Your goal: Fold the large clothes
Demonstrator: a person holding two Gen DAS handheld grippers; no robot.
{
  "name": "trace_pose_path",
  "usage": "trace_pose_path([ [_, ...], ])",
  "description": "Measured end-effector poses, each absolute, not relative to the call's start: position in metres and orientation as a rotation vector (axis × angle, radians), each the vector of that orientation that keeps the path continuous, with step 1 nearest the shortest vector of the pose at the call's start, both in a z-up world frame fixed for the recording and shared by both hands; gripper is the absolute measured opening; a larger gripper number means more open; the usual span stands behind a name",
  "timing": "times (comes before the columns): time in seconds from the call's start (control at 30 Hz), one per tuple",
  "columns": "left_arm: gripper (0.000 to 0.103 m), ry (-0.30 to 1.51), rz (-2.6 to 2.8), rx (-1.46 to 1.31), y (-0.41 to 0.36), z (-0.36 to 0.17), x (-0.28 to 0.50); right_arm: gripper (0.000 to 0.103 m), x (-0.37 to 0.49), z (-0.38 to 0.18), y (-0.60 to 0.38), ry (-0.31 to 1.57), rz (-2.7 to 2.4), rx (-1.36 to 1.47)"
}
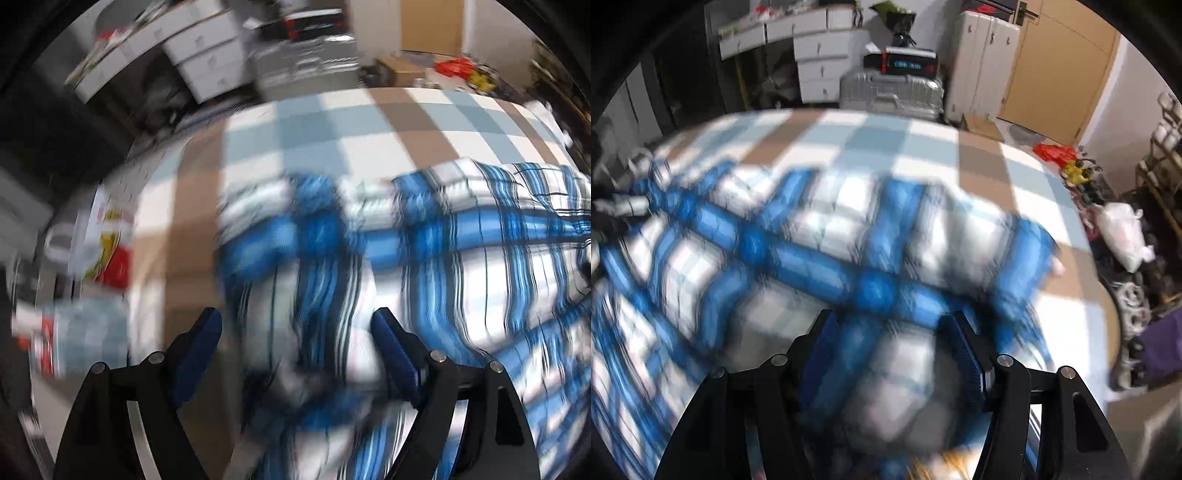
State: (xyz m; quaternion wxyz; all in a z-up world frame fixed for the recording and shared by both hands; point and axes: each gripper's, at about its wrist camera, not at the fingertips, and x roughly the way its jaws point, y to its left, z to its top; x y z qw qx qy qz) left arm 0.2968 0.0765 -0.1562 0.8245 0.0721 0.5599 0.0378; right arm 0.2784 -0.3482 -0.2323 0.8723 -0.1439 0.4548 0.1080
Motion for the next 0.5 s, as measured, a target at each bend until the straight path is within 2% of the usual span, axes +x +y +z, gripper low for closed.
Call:
trace_pose_path([
  [0.07,0.078,1.174,0.014,0.096,0.079,-0.136,0.262,0.062,0.256,-0.220,-0.358,0.951,0.182,-0.263],
  [0.17,0.078,1.085,0.000,0.157,0.071,-0.107,0.201,0.064,0.207,-0.186,-0.369,0.901,0.251,-0.089],
  [0.2,0.079,1.067,-0.008,0.166,0.070,-0.101,0.182,0.066,0.189,-0.176,-0.368,0.895,0.291,-0.041],
  [0.27,0.079,1.056,-0.032,0.154,0.070,-0.093,0.147,0.078,0.150,-0.160,-0.361,0.876,0.373,0.027],
  [0.3,0.079,1.052,-0.033,0.134,0.072,-0.091,0.134,0.080,0.131,-0.155,-0.355,0.869,0.418,0.042],
  [0.37,0.079,1.041,-0.056,0.062,0.079,-0.088,0.110,0.083,0.092,-0.156,-0.340,0.888,0.532,0.074],
  [0.5,0.079,0.988,-0.099,-0.026,0.078,-0.085,0.062,0.083,0.042,-0.189,-0.314,1.020,0.665,0.108],
])
